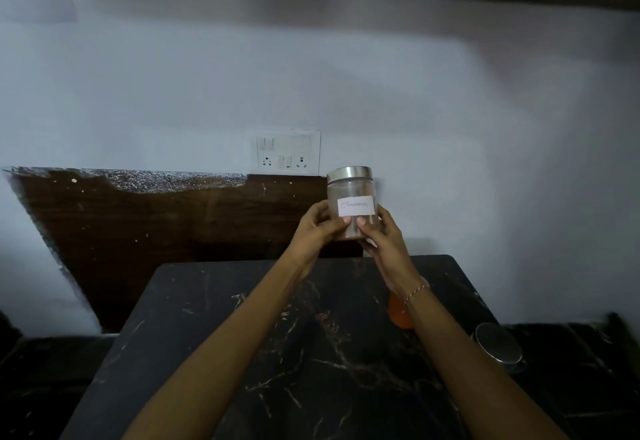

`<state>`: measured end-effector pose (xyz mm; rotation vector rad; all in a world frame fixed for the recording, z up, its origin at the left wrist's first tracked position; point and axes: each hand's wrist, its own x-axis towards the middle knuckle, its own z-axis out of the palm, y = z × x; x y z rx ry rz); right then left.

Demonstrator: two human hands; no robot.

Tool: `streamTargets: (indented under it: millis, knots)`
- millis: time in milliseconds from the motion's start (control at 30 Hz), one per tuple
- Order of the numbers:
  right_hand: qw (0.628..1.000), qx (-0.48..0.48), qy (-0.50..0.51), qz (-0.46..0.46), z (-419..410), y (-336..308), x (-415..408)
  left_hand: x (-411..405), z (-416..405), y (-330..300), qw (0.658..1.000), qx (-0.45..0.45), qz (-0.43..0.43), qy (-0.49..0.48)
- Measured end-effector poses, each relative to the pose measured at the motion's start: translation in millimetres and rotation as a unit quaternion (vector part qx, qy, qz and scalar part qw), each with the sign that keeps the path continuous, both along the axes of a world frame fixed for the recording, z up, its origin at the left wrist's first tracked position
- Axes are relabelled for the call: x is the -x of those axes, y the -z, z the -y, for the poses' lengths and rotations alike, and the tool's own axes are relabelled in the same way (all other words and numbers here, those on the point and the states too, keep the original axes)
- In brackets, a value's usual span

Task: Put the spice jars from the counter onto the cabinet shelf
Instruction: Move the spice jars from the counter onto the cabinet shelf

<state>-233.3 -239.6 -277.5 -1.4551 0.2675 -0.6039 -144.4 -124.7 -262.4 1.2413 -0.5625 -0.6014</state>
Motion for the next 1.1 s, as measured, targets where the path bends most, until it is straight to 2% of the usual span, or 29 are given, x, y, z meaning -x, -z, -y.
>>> streamTargets:
  millis: [267,500,700,800,900,967,1100]
  knots:
    - [0.994,0.107,-0.016,-0.001,8,-43,-1,-10,-10,-30,0.997,0.019,0.072,0.017]
    - [0.981,0.182,-0.015,0.058,25,-133,-12,-23,2,-117,0.982,0.023,0.181,-0.051]
    - [0.962,0.225,-0.004,0.157,35,-236,-17,-23,13,-227,0.942,0.067,0.305,-0.122]
    - [0.952,0.234,0.006,0.198,44,-286,-17,-17,16,-276,0.919,0.101,0.359,-0.128]
    - [0.936,0.273,0.019,0.222,55,-329,-19,-15,29,-314,0.885,0.105,0.42,-0.171]
    - [0.931,0.29,0.012,0.223,62,-352,-26,-20,40,-334,0.878,0.1,0.424,-0.199]
    - [0.929,0.324,0.023,0.179,84,-384,-54,-42,70,-364,0.887,0.095,0.387,-0.233]
